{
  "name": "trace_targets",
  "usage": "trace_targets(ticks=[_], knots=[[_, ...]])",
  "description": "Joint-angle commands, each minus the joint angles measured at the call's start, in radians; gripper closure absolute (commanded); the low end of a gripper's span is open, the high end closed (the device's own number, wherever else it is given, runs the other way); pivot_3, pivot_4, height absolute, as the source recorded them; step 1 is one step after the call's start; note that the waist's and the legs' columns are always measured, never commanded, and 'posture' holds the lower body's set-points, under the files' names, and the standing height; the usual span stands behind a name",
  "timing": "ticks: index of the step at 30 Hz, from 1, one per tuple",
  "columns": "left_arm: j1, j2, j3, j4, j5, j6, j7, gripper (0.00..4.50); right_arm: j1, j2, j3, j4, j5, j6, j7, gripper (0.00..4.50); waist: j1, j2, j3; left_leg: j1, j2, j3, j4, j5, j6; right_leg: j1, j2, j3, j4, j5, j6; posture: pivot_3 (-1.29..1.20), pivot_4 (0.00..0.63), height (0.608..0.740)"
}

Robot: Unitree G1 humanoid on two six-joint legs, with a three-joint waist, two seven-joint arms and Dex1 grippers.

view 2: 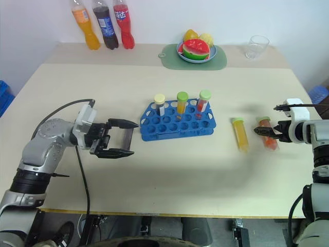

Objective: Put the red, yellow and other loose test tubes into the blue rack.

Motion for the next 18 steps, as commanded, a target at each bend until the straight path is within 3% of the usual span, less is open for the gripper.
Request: trace_targets(ticks=[1,6,7,13,18], knots=[[-0.004,0.009,0.008,-0.031,-0.006,-0.004,0.001,0.0,-0.012,0.003,-0.009,0.004,-0.021,-0.015,0.004,0.76,0.0,0.0,0.0,0.0,0.0,0.0,0.0,0.0,0.0,0.0,0.0,0.0,0.0,0.0,0.0,0.0,0.15,0.74],[-0.004,0.008,0.008,-0.032,-0.007,0.0,0.005,0.0,-0.007,0.006,0.002,0.002,-0.042,-0.021,0.022,3.34,0.0,0.0,0.0,0.0,0.0,0.0,0.0,0.0,0.0,0.0,0.0,0.0,0.0,0.0,0.0,0.0,0.15,0.74],[-0.003,0.007,0.007,-0.033,-0.007,0.0,0.006,0.0,-0.003,0.005,0.004,-0.002,-0.046,-0.023,0.027,3.69,0.0,0.0,0.0,0.0,0.0,0.0,0.0,0.0,0.0,0.0,0.0,0.0,0.0,0.0,0.0,0.0,0.15,0.74],[0.001,-0.01,0.013,-0.023,-0.006,-0.002,0.038,0.0,0.048,-0.017,-0.016,-0.061,-0.063,-0.061,0.013,3.69,0.001,0.0,0.0,0.0,0.0,0.0,0.0,0.0,0.0,0.0,0.0,0.0,0.0,0.0,0.0,0.0,0.15,0.74],[0.002,-0.044,0.016,0.039,0.026,-0.049,0.076,0.0,0.249,0.02,-0.255,-0.32,-0.011,-0.311,-0.153,3.69,0.005,0.001,0.0,0.0,-0.001,0.0,0.0,0.0,0.0,0.001,0.0,0.0,0.0,0.0,0.001,0.0,0.15,0.74]])
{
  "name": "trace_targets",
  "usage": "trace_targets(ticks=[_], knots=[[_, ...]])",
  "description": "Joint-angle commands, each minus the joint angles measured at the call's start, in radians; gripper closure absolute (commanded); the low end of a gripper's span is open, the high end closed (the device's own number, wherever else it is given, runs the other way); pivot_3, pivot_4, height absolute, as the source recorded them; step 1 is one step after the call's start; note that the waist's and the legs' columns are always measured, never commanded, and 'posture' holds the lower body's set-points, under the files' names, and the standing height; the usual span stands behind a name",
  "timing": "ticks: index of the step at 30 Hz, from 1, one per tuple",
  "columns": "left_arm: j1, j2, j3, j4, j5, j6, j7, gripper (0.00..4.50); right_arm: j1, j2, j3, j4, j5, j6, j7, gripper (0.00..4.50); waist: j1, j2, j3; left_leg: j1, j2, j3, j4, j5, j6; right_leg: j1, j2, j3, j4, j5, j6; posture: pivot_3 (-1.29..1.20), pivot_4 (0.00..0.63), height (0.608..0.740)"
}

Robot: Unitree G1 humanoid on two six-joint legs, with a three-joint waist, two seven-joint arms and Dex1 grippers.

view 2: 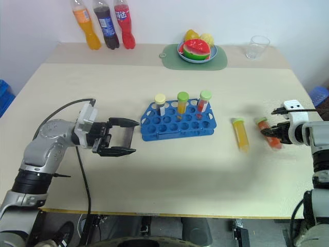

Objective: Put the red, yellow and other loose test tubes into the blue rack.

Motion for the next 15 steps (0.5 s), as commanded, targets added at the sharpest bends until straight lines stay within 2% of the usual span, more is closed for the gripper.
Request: trace_targets(ticks=[1,4,8,12,15], knots=[[-0.002,-0.025,0.015,0.03,0.023,-0.049,0.04,0.0,0.131,0.034,-0.203,-0.238,0.048,-0.108,-0.106,3.69,-0.002,0.0,0.0,0.0,0.0,0.0,0.0,0.0,0.0,0.0,0.0,0.0,0.0,0.0,0.0,0.0,0.15,0.74],[-0.007,-0.059,0.021,0.065,0.042,-0.077,0.085,0.0,0.339,0.13,-0.328,-0.512,0.064,-0.15,-0.182,3.69,0.002,0.0,0.0,0.0,0.0,-0.001,0.0,0.0,0.0,0.0,0.0,0.0,0.001,0.001,0.003,0.0,0.15,0.74],[-0.028,-0.084,0.018,0.111,0.062,-0.098,0.111,0.0,0.456,0.291,-0.426,-0.763,0.11,-0.184,-0.288,3.69,-0.005,0.001,0.0,0.001,0.0,-0.003,0.0,0.0,0.0,0.001,0.001,0.0,0.002,0.001,0.003,0.0,0.15,0.74],[-0.053,-0.098,0.004,0.156,0.08,-0.117,0.1,0.0,0.5,0.461,-0.361,-0.948,0.084,-0.365,-0.373,3.69,-0.007,0.001,0.0,0.002,0.0,-0.003,0.001,0.0,0.0,0.001,0.001,0.001,0.002,0.001,0.003,0.0,0.15,0.74],[-0.079,-0.104,-0.006,0.196,0.089,-0.128,0.076,0.0,0.474,0.56,-0.264,-0.979,0.036,-0.44,-0.436,3.69,-0.006,0.001,0.0,0.002,0.001,-0.003,0.001,0.0,0.0,0.001,0.002,0.001,0.002,0.001,0.003,0.0,0.15,0.74]])
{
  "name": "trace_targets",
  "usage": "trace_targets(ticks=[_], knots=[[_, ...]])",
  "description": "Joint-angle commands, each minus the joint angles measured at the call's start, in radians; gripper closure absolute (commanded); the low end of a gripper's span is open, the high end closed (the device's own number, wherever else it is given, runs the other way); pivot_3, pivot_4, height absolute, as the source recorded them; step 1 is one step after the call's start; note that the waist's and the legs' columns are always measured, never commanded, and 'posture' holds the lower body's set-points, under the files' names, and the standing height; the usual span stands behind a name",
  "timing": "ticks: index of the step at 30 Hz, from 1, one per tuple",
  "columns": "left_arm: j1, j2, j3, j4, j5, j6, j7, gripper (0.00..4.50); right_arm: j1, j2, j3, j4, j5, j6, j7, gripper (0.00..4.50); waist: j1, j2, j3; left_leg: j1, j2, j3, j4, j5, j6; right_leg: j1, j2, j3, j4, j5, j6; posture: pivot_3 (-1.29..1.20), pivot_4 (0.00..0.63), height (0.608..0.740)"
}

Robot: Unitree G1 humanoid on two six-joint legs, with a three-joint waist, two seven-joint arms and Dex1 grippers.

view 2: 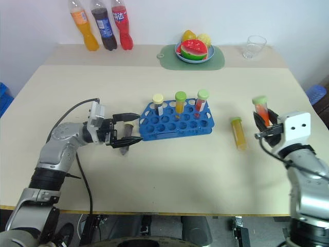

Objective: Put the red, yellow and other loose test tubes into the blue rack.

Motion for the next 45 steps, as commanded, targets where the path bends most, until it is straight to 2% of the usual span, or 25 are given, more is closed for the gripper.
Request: trace_targets(ticks=[1,7,18,34,45], knots=[[-0.04,-0.006,-0.004,0.033,0.007,-0.026,-0.026,0.0,-0.046,0.073,0.09,-0.044,-0.048,-0.091,-0.075,3.69,0.002,0.0,0.0,0.0,0.0,0.0,0.0,0.0,0.0,0.0,0.0,0.0,0.0,0.0,0.0,0.0,0.15,0.74],[-0.072,-0.018,-0.006,0.077,0.014,-0.033,-0.05,0.0,-0.074,0.155,0.209,0.024,-0.067,-0.203,-0.078,3.69,0.005,0.0,0.0,-0.001,-0.001,0.0,0.0,0.0,0.0,0.0,-0.001,0.0,-0.001,0.0,0.0,0.0,0.15,0.74],[-0.064,-0.016,0.008,0.073,0.011,-0.022,-0.057,0.0,-0.1,0.276,0.284,0.096,0.0,-0.299,-0.08,3.69,0.003,0.0,0.0,-0.001,0.0,-0.001,0.0,0.0,0.0,0.0,-0.001,-0.001,0.0,0.0,0.0,0.0,0.15,0.74],[-0.036,-0.019,0.014,0.037,0.001,-0.012,-0.038,0.0,-0.132,0.306,0.268,0.111,0.108,-0.313,-0.068,3.69,0.002,0.0,0.0,-0.001,0.0,-0.001,0.0,0.0,0.0,0.0,-0.001,-0.001,0.0,0.0,0.0,0.0,0.15,0.74],[-0.023,-0.026,0.013,0.018,0.0,-0.005,-0.032,0.0,-0.126,0.313,0.311,0.223,0.017,-0.403,-0.072,3.69,0.001,0.0,0.0,-0.001,0.0,-0.001,0.0,0.0,0.0,0.0,-0.001,-0.001,0.001,0.0,0.0,0.0,0.15,0.74]])
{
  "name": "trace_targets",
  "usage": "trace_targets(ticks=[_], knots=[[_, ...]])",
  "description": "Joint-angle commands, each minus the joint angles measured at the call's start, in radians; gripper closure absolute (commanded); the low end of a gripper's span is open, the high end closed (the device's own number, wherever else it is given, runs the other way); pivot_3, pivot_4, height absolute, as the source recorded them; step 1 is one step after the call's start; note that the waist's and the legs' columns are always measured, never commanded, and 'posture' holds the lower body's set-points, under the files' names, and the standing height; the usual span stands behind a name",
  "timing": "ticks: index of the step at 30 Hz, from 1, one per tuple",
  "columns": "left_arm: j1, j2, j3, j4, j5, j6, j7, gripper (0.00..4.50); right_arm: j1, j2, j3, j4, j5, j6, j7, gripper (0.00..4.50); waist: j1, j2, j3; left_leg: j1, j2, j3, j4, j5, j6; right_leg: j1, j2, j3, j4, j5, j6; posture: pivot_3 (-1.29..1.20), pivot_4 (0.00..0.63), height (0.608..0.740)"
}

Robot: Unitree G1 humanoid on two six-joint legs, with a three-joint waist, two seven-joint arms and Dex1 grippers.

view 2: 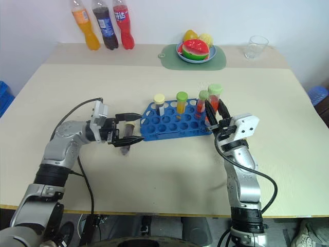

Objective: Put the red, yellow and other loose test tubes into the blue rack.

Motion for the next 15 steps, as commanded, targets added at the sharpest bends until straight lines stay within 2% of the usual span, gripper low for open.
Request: trace_targets(ticks=[1,9,15], knots=[[0.005,0.001,0.011,-0.036,-0.019,0.007,0.004,0.0,-0.008,0.012,0.007,0.022,-0.017,-0.056,-0.008,3.69,0.0,0.0,0.0,0.0,0.0,0.0,0.0,0.0,0.0,0.0,0.0,0.0,0.0,0.0,0.0,0.0,0.15,0.74],[0.017,0.003,0.015,-0.052,-0.02,0.012,0.011,0.0,0.01,-0.02,-0.005,-0.055,0.004,0.012,-0.019,3.69,0.001,0.0,0.0,0.0,0.0,0.0,0.0,0.0,0.0,0.0,0.0,0.0,0.0,0.0,0.0,0.0,0.15,0.74],[0.029,0.002,0.016,-0.061,-0.019,0.014,0.018,0.0,0.156,-0.209,-0.116,-0.358,0.168,0.375,-0.015,3.69,0.005,0.0,0.0,-0.001,0.0,0.0,0.0,0.0,0.0,0.0,-0.001,0.0,-0.001,0.0,0.0,0.0,0.15,0.74]])
